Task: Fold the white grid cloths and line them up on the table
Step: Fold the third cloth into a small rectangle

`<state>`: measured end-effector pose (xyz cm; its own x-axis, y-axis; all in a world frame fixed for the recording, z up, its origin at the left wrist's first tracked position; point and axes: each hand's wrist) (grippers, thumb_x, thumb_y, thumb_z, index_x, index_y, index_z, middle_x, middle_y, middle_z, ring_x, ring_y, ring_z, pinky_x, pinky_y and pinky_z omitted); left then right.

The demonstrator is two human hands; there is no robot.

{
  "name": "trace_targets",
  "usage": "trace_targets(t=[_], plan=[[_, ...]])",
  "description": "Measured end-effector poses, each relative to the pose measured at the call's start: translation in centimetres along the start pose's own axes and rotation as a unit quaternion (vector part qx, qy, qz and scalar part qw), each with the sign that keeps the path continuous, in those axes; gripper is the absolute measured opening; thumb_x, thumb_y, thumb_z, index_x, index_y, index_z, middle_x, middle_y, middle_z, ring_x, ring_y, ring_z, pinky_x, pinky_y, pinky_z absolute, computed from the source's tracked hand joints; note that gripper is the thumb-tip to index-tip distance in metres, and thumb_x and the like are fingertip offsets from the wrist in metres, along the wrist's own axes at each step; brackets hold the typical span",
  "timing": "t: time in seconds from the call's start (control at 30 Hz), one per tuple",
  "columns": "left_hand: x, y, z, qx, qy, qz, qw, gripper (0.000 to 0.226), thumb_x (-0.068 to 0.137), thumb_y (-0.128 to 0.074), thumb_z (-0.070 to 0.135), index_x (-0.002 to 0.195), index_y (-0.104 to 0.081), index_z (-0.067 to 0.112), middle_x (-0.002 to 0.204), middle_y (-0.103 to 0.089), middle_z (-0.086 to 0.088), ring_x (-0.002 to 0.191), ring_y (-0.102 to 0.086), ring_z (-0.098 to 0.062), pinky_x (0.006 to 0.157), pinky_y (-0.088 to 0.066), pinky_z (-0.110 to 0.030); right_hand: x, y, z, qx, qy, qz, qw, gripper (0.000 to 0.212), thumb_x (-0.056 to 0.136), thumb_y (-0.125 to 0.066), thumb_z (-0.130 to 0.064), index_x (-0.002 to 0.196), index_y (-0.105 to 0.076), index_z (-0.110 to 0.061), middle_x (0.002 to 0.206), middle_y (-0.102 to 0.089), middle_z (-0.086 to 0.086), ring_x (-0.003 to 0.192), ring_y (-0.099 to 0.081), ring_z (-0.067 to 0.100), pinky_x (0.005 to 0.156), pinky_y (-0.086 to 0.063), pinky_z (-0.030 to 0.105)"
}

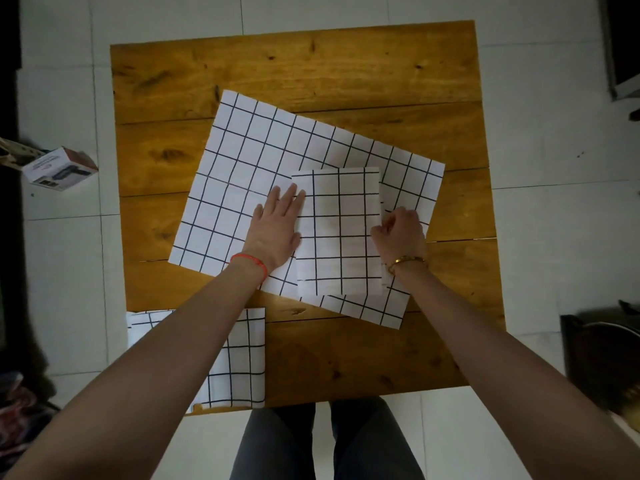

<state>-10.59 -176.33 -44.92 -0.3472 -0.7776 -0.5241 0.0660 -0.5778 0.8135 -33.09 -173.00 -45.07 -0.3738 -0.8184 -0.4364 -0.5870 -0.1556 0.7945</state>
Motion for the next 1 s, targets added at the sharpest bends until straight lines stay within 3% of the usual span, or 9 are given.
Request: trace_targets(t=[0.07, 0.17, 0.27, 0.37, 0.47, 0.7, 0.9, 1.0], plan=[[0.2, 0.0, 0.0, 0.009, 0.004, -0.004, 1.000, 0.076, 0.098, -0.047, 0.028, 0.154, 0.004, 0.021, 0.162, 0.011, 0.002, 0.149, 0.010, -0.026, 0.120, -0.009, -0.047, 0.1, 0.0, -0.4, -0.012, 0.036, 0.046, 0.998, 0.023, 0.081, -0.060, -0.020, 0.098, -0.049, -0.008, 0.102, -0.047, 0.008, 0.076, -0.048, 0.019, 0.054, -0.041, 0.028], [0.3, -0.1, 0.1, 0.029, 0.006, -0.001, 1.000, 0.078, 0.098, -0.048, 0.031, 0.154, 0.005, 0.020, 0.162, 0.012, 0.001, 0.149, 0.011, -0.026, 0.121, -0.009, -0.048, 0.6, -0.4, -1.9, -0.067, 0.195, 0.091, 0.974, 0.029, 0.082, -0.057, -0.019, 0.107, -0.052, -0.006, 0.108, -0.052, 0.012, 0.096, -0.051, 0.025, 0.075, -0.049, 0.036], [0.7, 0.1, 0.0, 0.055, 0.008, 0.008, 0.998, 0.084, 0.096, -0.050, 0.036, 0.154, 0.007, 0.018, 0.162, 0.014, 0.000, 0.149, 0.011, -0.027, 0.120, -0.009, -0.050, 1.3, -1.6, -4.5, -0.164, 0.318, 0.014, 0.934, 0.046, 0.087, -0.051, -0.023, 0.130, -0.046, -0.006, 0.133, -0.047, 0.013, 0.125, -0.041, 0.031, 0.100, -0.041, 0.044], [1.2, 0.3, -0.2, 0.057, 0.005, 0.007, 0.998, 0.091, 0.093, -0.055, 0.040, 0.154, 0.008, 0.015, 0.162, 0.014, 0.000, 0.148, 0.012, -0.027, 0.120, -0.009, -0.051, 1.8, -2.8, -7.2, -0.257, 0.376, -0.068, 0.888, 0.061, 0.093, -0.045, -0.028, 0.147, -0.023, -0.009, 0.154, -0.024, 0.007, 0.143, -0.018, 0.030, 0.116, -0.018, 0.047], [1.7, 0.5, -0.3, 0.070, 0.004, -0.003, 0.998, 0.095, 0.092, -0.056, 0.044, 0.153, 0.011, 0.013, 0.161, 0.015, -0.001, 0.148, 0.013, -0.028, 0.120, -0.008, -0.053, 2.3, -3.8, -8.5, -0.313, 0.370, -0.096, 0.870, 0.063, 0.096, -0.039, -0.028, 0.150, -0.011, -0.011, 0.158, -0.011, 0.003, 0.146, -0.005, 0.028, 0.118, -0.007, 0.049], [2.0, 0.7, -0.4, 0.114, 0.001, -0.019, 0.993, 0.097, 0.092, -0.050, 0.052, 0.152, 0.015, 0.013, 0.160, 0.022, -0.002, 0.147, 0.016, -0.030, 0.119, -0.008, -0.054, 3.3, -2.7, -5.8, -0.383, 0.359, -0.083, 0.847, 0.062, 0.098, -0.029, -0.035, 0.150, -0.006, -0.012, 0.159, -0.006, 0.005, 0.146, -0.004, 0.029, 0.117, -0.008, 0.053], [2.2, 0.6, -0.4, 0.130, -0.001, -0.027, 0.991, 0.097, 0.093, -0.047, 0.053, 0.150, 0.020, 0.012, 0.158, 0.026, -0.003, 0.147, 0.017, -0.030, 0.120, -0.006, -0.052, 4.1, 0.6, -0.3, -0.371, 0.253, -0.041, 0.892, 0.062, 0.097, -0.017, -0.039, 0.151, -0.005, -0.013, 0.159, -0.007, 0.003, 0.146, -0.003, 0.028, 0.117, -0.007, 0.052], [2.2, 0.6, -0.3, 0.141, -0.006, -0.026, 0.990, 0.096, 0.094, -0.046, 0.052, 0.150, 0.020, 0.011, 0.158, 0.026, -0.005, 0.147, 0.018, -0.031, 0.120, -0.005, -0.051, 4.1, 0.9, 0.0, -0.362, 0.243, -0.037, 0.899, 0.064, 0.094, -0.011, -0.042, 0.151, -0.007, -0.012, 0.159, -0.009, 0.004, 0.146, -0.002, 0.027, 0.118, -0.004, 0.052]])
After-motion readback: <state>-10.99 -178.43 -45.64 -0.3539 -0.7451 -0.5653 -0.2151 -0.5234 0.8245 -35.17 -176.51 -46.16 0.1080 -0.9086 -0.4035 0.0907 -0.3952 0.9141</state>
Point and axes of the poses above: each hand's wrist, its own x-axis towards the middle knuckle, its own y-axis out of the back of the hand, z = x × y
